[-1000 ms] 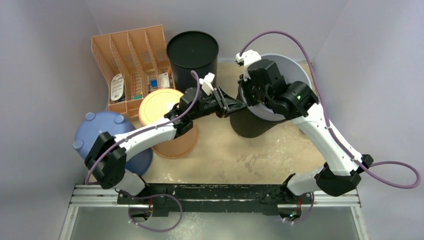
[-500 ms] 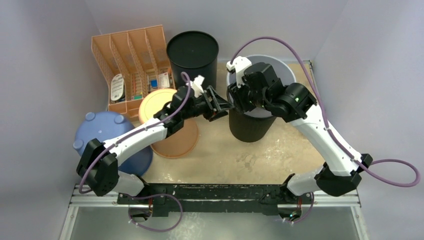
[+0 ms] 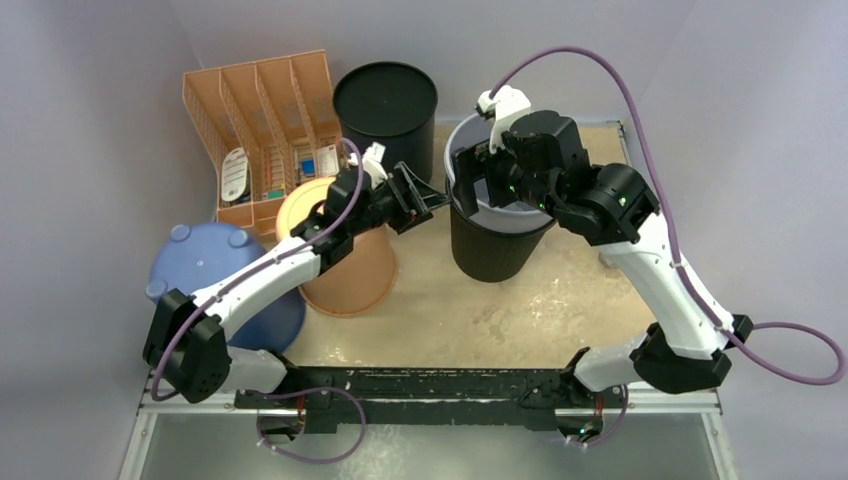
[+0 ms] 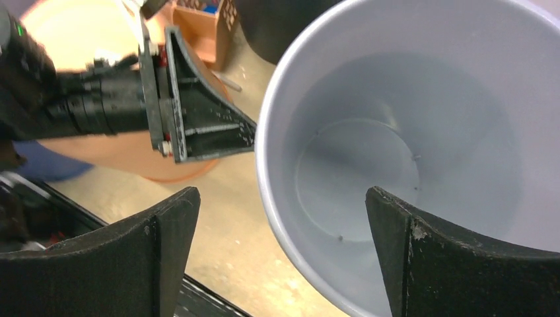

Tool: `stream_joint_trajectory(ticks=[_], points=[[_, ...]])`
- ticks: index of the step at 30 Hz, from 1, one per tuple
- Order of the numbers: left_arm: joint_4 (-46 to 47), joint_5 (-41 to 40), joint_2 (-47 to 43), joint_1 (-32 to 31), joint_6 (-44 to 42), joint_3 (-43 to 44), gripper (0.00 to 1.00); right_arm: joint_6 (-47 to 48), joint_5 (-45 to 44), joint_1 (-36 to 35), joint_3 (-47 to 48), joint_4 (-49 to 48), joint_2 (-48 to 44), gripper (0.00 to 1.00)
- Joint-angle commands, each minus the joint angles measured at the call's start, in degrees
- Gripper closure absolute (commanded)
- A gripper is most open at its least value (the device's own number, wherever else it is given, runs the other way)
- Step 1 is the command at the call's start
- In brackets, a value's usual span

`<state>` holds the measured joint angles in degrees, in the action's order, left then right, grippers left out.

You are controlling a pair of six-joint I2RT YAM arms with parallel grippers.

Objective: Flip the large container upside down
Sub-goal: Adjust the container in the container.

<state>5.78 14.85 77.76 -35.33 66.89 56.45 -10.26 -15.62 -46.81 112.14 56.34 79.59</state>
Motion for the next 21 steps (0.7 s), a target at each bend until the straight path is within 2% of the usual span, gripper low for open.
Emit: stream_joint_trajectory(ticks=[1, 4, 7, 9, 12, 15, 18, 21], points=[[-2.8, -7.8, -5.8, 0.2, -6.5, 1.5, 0.25, -13.2, -4.4, -0.1, 5.5, -3.9, 3.3, 0.00], [-6.6, -12.2, -8.0, 0.2, -8.3, 3.6, 0.20, -18.0, -7.2, 0.3, 13.6, 0.4, 9.9, 0.00], [-12.1, -12.5, -7.8, 0.5, -11.1, 8.0, 0.20, -21.0, -11.0, 0.3, 21.4, 4.9, 17.0, 0.00], [-14.9, -12.9, -7.5, 0.6, -12.1, 10.3, 0.20, -21.4, -10.7, 1.0, 21.7, 3.2, 19.0, 0.00], [-12.5, -13.7, -8.8, 0.6, -11.2, 9.5, 0.21, -25.0, -10.6, 3.6, 19.7, 1.4, 19.7, 0.00], [-11.8, -13.1, -9.4, 0.7, -10.9, 9.3, 0.22, -26.1, -10.5, 6.0, 16.0, -1.8, 17.8, 0.11], [-11.1, -12.1, -9.2, 0.7, -10.3, 8.8, 0.23, -25.8, -9.4, 7.5, 15.2, -2.9, 17.9, 0.34], [-11.2, -11.9, -8.7, 0.8, -10.4, 8.4, 0.23, -24.7, -8.1, 7.6, 16.1, -3.1, 19.6, 0.46]])
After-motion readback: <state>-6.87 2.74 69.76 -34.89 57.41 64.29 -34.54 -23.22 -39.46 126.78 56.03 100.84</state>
